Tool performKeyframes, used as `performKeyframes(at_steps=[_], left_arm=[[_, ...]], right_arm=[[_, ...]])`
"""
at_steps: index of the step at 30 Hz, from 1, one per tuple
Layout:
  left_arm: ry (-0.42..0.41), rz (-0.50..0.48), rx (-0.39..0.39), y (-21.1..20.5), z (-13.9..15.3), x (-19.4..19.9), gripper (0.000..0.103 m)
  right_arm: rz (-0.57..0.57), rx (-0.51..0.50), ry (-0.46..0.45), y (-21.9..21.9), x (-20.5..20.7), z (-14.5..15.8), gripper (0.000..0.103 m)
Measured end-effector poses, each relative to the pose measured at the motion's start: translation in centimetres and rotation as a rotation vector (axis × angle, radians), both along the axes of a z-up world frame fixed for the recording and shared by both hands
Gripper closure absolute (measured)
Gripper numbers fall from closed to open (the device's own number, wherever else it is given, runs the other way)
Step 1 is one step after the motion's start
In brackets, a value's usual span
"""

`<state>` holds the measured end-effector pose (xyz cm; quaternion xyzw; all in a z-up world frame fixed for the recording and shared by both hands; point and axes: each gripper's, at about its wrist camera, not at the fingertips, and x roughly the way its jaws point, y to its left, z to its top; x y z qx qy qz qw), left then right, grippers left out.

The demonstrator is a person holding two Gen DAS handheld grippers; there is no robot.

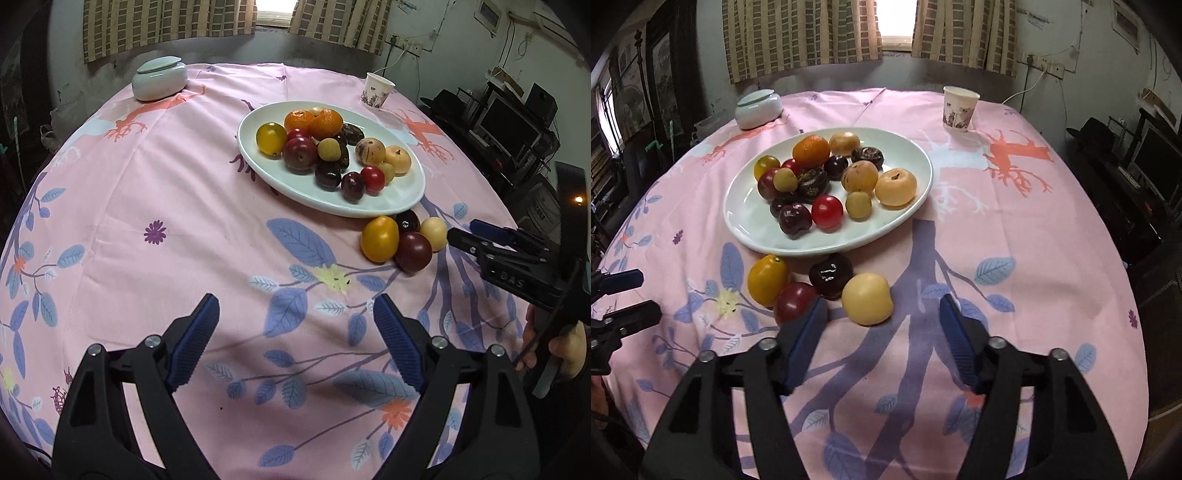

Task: Organize fruits
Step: 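Grasp the yellow pear with the right tool while the left tool grasps the yellow tomato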

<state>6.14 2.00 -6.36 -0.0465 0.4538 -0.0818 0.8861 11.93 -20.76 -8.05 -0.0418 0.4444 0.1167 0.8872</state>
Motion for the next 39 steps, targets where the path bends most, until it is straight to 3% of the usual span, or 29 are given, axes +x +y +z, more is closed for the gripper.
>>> performKeyframes(at_steps=[4, 7, 13, 16, 28, 31, 33, 39], left_arm=[[0.005, 0.007, -0.008, 0.3, -0.1, -0.1, 0.016], [0.020, -0.003, -0.029, 0.0, -0.3, 0.4, 0.016], [0.025, -0.035, 0.011, -2.0, -0.1, 1.9, 0.016], [0.030, -0.038, 0.087, -3.8, -1.1, 3.5, 0.016], [0.121, -0.071, 0.175, -8.3, -5.0, 7.6, 0.016], [0.113, -0.080, 0.166, -9.0, -4.8, 7.9, 0.023], [0.110, -0.091, 0.148, -9.5, -4.6, 7.9, 0.033], [0.089, -0.114, 0.138, -10.8, -4.6, 8.6, 0.033]], right_arm=[[0.034, 0.026, 0.061, 0.6, 1.4, -1.5, 0.057], [0.041, 0.010, 0.061, 1.3, 2.0, -2.4, 0.065], [-0.016, 0.029, -0.011, -0.2, -1.2, 1.0, 0.066], [-0.028, 0.072, -0.037, -1.8, -3.5, 2.3, 0.066], [-0.059, 0.195, -0.011, -5.7, -5.9, 2.6, 0.066], [-0.049, 0.214, -0.004, -5.7, -5.6, 2.4, 0.066], [-0.044, 0.225, 0.003, -5.7, -5.5, 2.3, 0.066], [-0.041, 0.237, 0.013, -5.6, -5.3, 2.1, 0.066]])
